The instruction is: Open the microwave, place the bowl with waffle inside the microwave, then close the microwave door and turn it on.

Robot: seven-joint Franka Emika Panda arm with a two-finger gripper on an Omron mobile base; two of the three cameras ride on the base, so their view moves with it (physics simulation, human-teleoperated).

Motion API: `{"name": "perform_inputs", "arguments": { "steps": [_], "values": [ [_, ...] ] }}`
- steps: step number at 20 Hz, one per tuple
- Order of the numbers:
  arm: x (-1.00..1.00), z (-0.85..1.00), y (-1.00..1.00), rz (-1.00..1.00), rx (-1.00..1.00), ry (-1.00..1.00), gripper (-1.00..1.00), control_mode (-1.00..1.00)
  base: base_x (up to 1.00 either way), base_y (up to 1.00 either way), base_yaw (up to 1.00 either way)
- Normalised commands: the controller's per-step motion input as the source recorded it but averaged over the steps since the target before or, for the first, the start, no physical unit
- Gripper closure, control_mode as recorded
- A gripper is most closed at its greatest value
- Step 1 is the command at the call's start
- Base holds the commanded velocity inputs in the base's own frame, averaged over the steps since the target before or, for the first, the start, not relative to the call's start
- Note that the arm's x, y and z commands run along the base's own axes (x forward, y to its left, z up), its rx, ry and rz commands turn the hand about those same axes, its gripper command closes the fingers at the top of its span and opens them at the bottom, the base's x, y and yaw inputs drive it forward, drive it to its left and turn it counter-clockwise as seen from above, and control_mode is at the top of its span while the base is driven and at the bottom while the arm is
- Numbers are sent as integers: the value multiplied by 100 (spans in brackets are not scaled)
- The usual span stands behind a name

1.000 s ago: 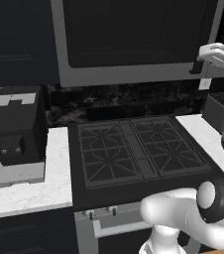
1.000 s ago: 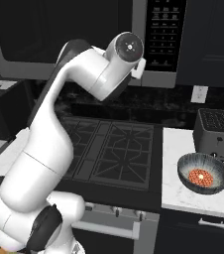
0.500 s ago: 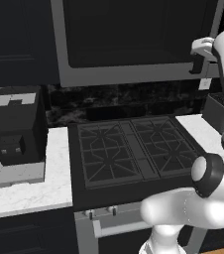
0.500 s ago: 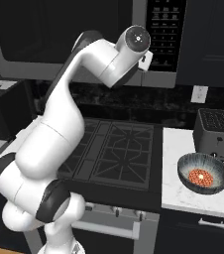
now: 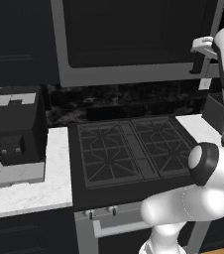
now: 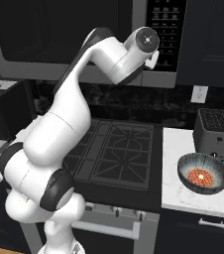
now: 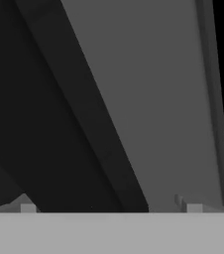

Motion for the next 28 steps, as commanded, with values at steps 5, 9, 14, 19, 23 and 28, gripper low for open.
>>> {"name": "perform_inputs", "arguments": {
  "steps": [5,9,14,19,23,28],
  "values": [
    [25,-1,3,0,0,0,100,-100,0,0,0],
    [41,-8,28,-4,0,0,100,-100,0,0,0],
    [29,0,11,-5,0,0,100,-100,0,0,0],
    [0,0,22,0,0,-2,100,-100,0,0,0],
    [-52,0,21,-5,0,0,100,-100,0,0,0],
    [-100,5,26,-10,-5,0,100,-100,0,0,0]
  ]
}}
